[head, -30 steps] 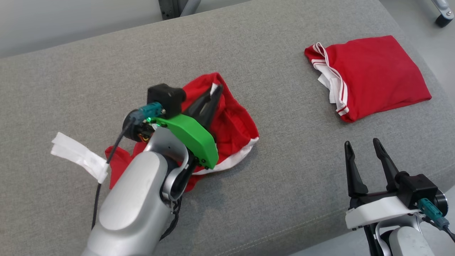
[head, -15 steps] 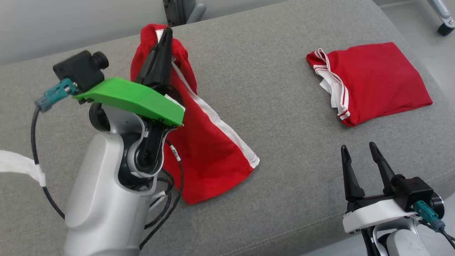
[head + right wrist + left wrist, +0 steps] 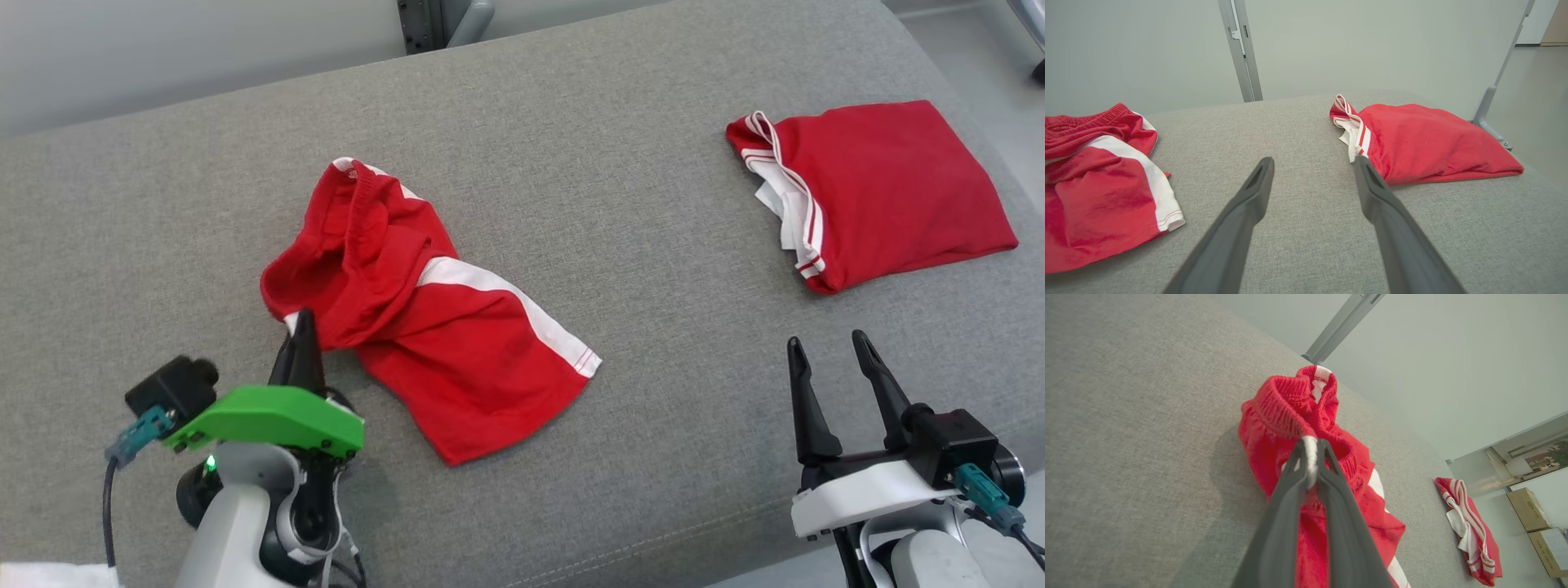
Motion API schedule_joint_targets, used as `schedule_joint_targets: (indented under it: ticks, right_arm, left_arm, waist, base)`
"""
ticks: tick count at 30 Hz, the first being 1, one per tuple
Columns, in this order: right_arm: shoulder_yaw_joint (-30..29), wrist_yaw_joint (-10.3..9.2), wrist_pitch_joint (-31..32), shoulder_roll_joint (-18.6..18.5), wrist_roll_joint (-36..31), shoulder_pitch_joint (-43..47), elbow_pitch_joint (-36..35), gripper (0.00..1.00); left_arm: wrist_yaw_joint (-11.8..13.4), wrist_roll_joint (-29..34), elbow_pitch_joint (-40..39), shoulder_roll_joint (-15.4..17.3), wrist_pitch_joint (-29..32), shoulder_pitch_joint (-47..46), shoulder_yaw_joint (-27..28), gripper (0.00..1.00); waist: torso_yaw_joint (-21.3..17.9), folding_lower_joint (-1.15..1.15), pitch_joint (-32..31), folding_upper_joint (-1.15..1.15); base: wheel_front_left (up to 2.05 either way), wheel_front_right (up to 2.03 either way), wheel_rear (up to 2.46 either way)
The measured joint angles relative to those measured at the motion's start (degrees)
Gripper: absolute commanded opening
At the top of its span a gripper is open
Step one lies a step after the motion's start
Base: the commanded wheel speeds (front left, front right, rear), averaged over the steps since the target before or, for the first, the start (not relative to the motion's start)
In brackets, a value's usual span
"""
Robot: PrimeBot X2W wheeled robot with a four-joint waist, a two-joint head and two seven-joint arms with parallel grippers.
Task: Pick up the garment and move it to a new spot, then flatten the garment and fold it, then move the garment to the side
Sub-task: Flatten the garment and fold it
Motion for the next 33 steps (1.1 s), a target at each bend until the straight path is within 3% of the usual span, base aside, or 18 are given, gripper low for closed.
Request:
schedule_joint_targets:
  ticks: [5, 12, 29, 31, 32, 33]
  right_arm:
    - [-0.24, 0.0, 0.0, 0.01, -0.34, 0.1, 0.08, 1.0]
    - [-0.27, 0.0, 0.0, 0.0, -1.0, 0.23, 0.35, 1.0]
    - [-0.88, 0.0, 0.0, 0.03, -2.98, 0.59, 0.59, 1.0]
    - [-0.82, 0.0, 0.0, 0.02, -3.02, 0.6, 0.62, 1.0]
    - [-0.77, 0.0, 0.0, 0.03, -3.03, 0.61, 0.64, 1.0]
    - [-0.73, 0.0, 0.0, 0.03, -3.03, 0.63, 0.65, 1.0]
  left_arm:
    - [0.38, -0.64, 6.1, 0.66, -3.01, 4.62, 2.01, 0.0]
    - [-1.38, -2.65, 10.91, -0.49, -5.2, 8.61, 1.12, 0.0]
    - [-1.25, -7.69, 8.12, -1.55, -9.67, 14.61, -1.52, 0.02]
    - [-0.74, -7.59, 7.25, -1.56, -9.91, 14.74, -1.98, 0.51]
    - [-0.58, -7.53, 6.8, -1.56, -10.09, 14.76, -2.12, 1.0]
    - [-0.49, -7.53, 6.42, -1.59, -10.17, 14.79, -2.27, 1.0]
  waist:
    - [0.99, 0.0, 0.27, 0.0]
    - [2.61, 0.0, 0.68, 0.0]
    - [5.69, 0.0, 0.13, 0.0]
    - [5.93, 0.0, 0.12, 0.0]
    - [6.02, 0.0, 0.11, 0.0]
    - [6.08, 0.0, 0.09, 0.0]
  base:
    - [0.0, 0.0, 0.0]
    - [0.0, 0.0, 0.0]
    - [0.0, 0.0, 0.0]
    - [0.0, 0.0, 0.0]
    - [0.0, 0.0, 0.0]
    - [0.0, 0.0, 0.0]
